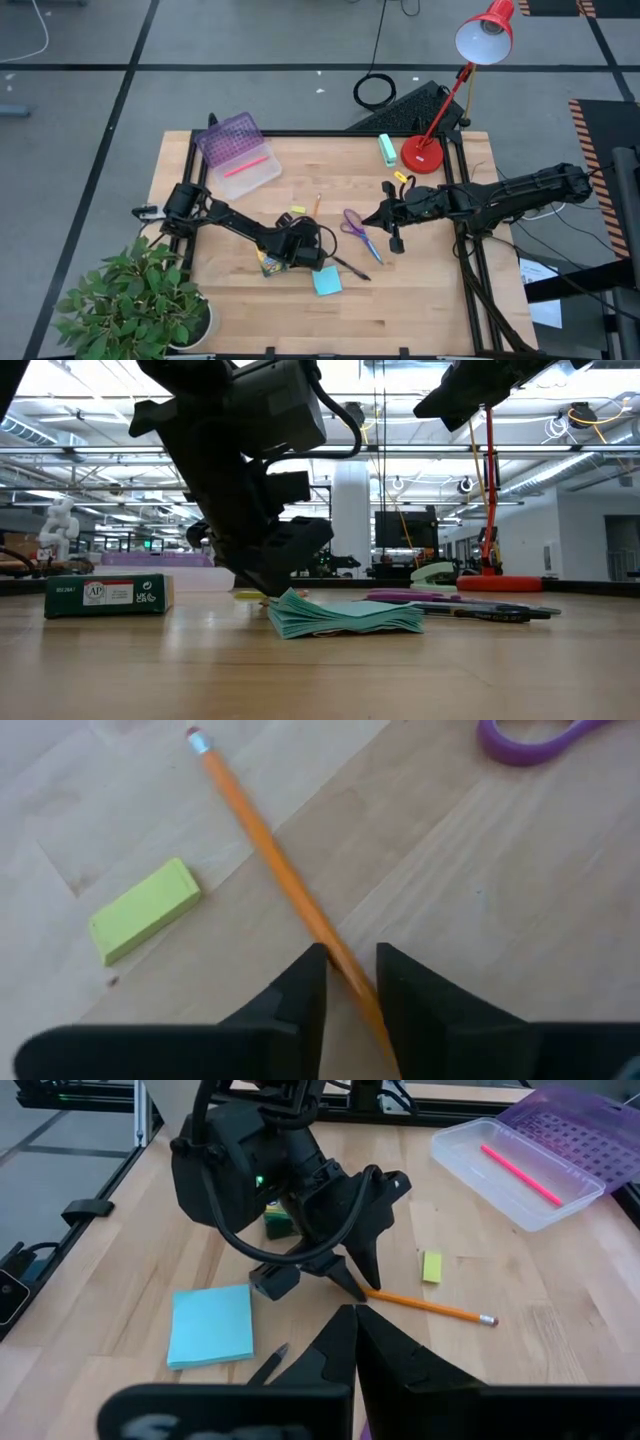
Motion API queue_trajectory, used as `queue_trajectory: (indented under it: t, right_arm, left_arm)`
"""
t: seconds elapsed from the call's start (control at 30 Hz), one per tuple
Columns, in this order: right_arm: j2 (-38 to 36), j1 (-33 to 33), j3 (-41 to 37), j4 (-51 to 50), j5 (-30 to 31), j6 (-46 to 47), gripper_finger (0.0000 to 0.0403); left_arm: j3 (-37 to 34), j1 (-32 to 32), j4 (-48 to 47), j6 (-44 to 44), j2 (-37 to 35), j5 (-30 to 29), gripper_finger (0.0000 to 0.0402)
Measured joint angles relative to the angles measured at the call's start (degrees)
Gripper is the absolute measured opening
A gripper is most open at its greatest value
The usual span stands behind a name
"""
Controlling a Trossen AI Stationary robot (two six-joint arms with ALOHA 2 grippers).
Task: Pack school essentials
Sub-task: Put the orange pencil into the purple supply box
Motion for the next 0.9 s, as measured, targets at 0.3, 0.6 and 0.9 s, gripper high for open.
queue_trajectory:
  t: [0.3,0.6,0.9]
  right_arm:
    - [0.0,0.0,0.0,0.0,0.0,0.0,0.0000]
    - [0.0,0.0,0.0,0.0,0.0,0.0,0.0000]
    - [0.0,0.0,0.0,-0.7,0.0,0.0,0.0000]
  left_arm:
    - [-0.1,0.0,-0.1,1.2,0.0,-0.1,0.0041]
    - [-0.2,0.1,-0.4,4.8,-0.9,0.2,0.0028]
    - [-0.4,0.8,-1.4,9.2,-4.8,0.1,0.0026]
